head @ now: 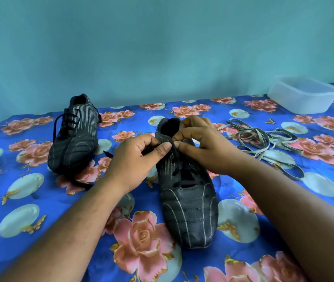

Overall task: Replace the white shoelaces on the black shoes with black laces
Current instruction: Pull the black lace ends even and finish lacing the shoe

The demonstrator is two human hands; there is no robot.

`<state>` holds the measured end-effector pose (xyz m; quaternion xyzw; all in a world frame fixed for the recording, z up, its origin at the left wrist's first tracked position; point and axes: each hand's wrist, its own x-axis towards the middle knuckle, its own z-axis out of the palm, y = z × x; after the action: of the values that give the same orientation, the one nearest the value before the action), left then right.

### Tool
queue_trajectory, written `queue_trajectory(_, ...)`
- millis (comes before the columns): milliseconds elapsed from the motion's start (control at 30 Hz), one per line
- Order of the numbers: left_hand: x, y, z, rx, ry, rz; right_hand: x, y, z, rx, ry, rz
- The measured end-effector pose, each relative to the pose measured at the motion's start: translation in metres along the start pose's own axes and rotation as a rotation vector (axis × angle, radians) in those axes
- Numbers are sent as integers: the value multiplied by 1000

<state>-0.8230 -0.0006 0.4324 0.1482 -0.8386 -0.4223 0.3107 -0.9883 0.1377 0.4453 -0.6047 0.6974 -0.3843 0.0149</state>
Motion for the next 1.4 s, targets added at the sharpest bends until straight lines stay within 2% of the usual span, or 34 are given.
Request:
queue_trajectory(200, 1, 0, 1, -144, -29, -32, 1, -1, 1, 17, 26, -5)
queue_trajectory(333, 2, 1, -1, -252, 11, -91, 0, -4, 5, 16, 73, 24)
queue_trajectory(667, 1, 6, -17, -152, 35, -91, -2, -6, 4, 147, 84, 88)
queue_trajectory(733, 1, 4, -25, -12, -1, -86, -2, -6, 4, 122, 89, 86)
queue_trajectory(800, 1, -3, -34, 317, -24, -39, -2, -4, 3, 127, 96, 86)
queue_trajectory(867, 3, -11, -41, 509, -15, -50, -2, -2, 0, 143, 89, 106)
queue_trajectory(1000, 4, -13, -39, 584, 67, -127, -3, 0, -9, 197, 104, 155)
queue_trajectory(1133, 4, -17, -40, 738, 71, -161, -2, 5, -15, 224, 138, 196)
queue_trajectory(1233, 3, -19, -44, 805, 116, -179, -1, 11, -19, 164, 82, 192)
queue_trajectory(1400, 1, -19, -45, 971, 33, -262, -3, 9, -22, 73, 46, 180)
